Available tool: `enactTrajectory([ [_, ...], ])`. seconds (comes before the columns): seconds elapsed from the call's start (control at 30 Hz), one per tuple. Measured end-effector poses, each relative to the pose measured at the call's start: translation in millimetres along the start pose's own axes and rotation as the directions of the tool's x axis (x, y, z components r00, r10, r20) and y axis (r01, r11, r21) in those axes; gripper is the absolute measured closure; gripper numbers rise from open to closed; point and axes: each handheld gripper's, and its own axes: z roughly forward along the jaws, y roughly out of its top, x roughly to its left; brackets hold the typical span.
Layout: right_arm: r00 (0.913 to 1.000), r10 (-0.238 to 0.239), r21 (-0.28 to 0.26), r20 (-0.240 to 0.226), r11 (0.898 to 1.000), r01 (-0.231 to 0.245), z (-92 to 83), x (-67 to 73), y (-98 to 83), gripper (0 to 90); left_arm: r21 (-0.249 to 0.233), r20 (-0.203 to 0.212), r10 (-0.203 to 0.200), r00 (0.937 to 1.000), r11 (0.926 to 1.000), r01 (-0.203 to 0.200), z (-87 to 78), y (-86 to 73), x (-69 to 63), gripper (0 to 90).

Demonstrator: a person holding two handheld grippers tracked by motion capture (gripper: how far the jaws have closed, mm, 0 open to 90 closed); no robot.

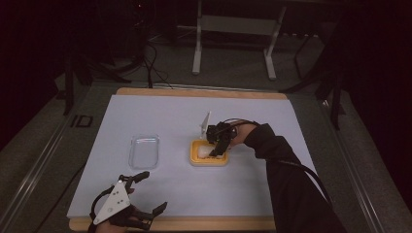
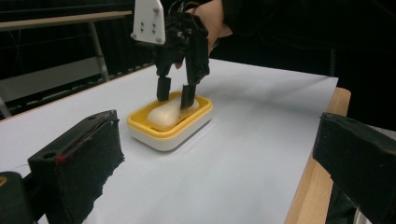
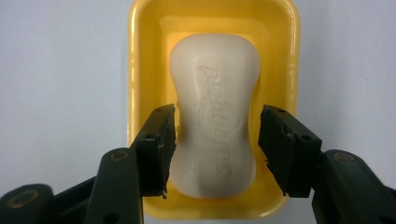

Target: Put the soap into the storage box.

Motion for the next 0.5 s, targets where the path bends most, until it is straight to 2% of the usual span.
enactTrajectory([
  [0.2, 0.9998, 0.016, -0.01, 0.014, 1.0, -0.016, -9.0, 0.3, -2.5, 44.1, 0.001, 0.0, -0.003, 1.0, 1.0, 0.003, 0.5, 0.0, 0.1, 1.5],
  [0.37, 0.9987, 0.038, -0.023, 0.033, 0.999, -0.037, -19.7, 1.3, -6.3, 38.0, 0.001, 0.0, -0.004, 1.0, 1.0, 0.004, 0.8, -0.1, 0.1, 1.5],
  [0.4, 0.9978, 0.048, -0.028, 0.045, 0.999, -0.046, -21.8, 0.9, -7.0, 34.8, 0.0, 0.0, -0.004, 1.0, 1.0, 0.004, 0.9, -0.3, 0.2, 1.5],
  [0.43, 0.9932, 0.085, -0.024, 0.079, 0.996, -0.084, -26.1, 0.8, -7.6, 30.5, 0.001, -0.001, -0.005, 1.0, 1.0, 0.005, 1.1, -0.4, 0.2, 1.5],
  [0.5, 0.9904, 0.099, -0.02, 0.096, 0.995, -0.097, -29.3, 1.2, -7.9, 27.8, -0.001, -0.003, -0.009, 1.0, 1.0, 0.009, 1.3, -0.5, 0.5, 1.5],
])
